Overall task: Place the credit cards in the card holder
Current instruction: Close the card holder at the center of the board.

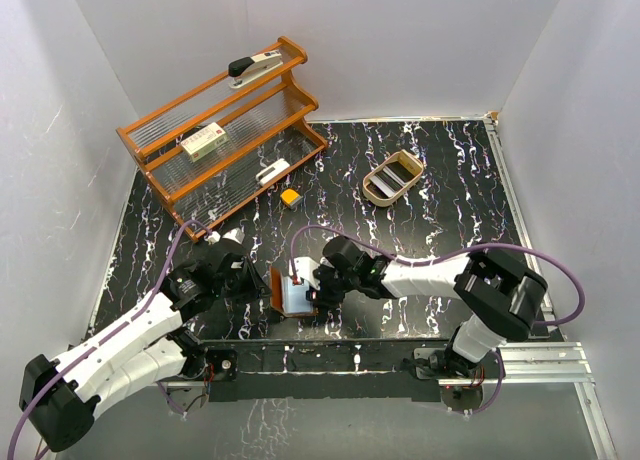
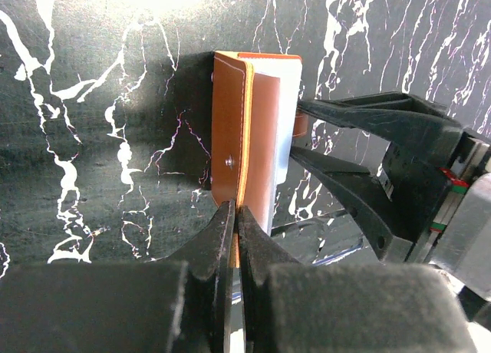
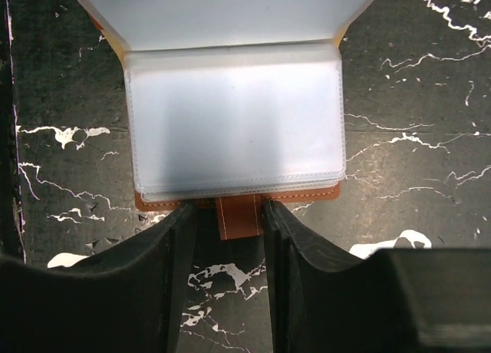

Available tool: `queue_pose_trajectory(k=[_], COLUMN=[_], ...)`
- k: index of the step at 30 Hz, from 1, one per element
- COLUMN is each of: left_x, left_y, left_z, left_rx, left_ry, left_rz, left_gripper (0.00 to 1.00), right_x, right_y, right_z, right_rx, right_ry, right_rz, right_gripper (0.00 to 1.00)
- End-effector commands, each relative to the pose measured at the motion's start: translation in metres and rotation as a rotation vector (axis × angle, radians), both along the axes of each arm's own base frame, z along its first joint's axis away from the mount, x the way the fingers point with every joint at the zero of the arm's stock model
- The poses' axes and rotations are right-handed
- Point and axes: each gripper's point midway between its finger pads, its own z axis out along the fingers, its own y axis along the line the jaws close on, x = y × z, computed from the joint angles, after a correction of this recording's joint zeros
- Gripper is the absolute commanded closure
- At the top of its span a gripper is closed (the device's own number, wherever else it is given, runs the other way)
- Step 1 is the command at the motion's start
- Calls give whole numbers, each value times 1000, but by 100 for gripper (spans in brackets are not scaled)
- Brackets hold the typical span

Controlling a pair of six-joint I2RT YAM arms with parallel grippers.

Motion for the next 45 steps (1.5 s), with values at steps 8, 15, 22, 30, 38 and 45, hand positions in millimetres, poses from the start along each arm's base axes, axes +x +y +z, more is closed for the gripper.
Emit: queue_pose_trajectory(k=[8,15,22,30,38,45], left_x=[-1,-2,-5,-4,2,7], left_y=[9,21,26,29,4,-30], left_z=[0,2,-3,-2,2,12], left_rx=[15,60,90,98,-10,-172], left_ry=[-4,-7,16,18,13,-14], left_rz=[30,69,83,103,58,-20], left_gripper=[100,100,100,100,100,87], right_x=[7,10,5,-1,-3,-7], right_y=[13,22,27,27,31,33], right_z=[2,27,43,47,52,51], right_rx=[18,157,287,366,441,463], right_ry=[-80,-113,-93,-61,-57,-43], right_rz=[57,0,-38,-62,-65,-53], right_gripper=[80,90,95,95,95,95])
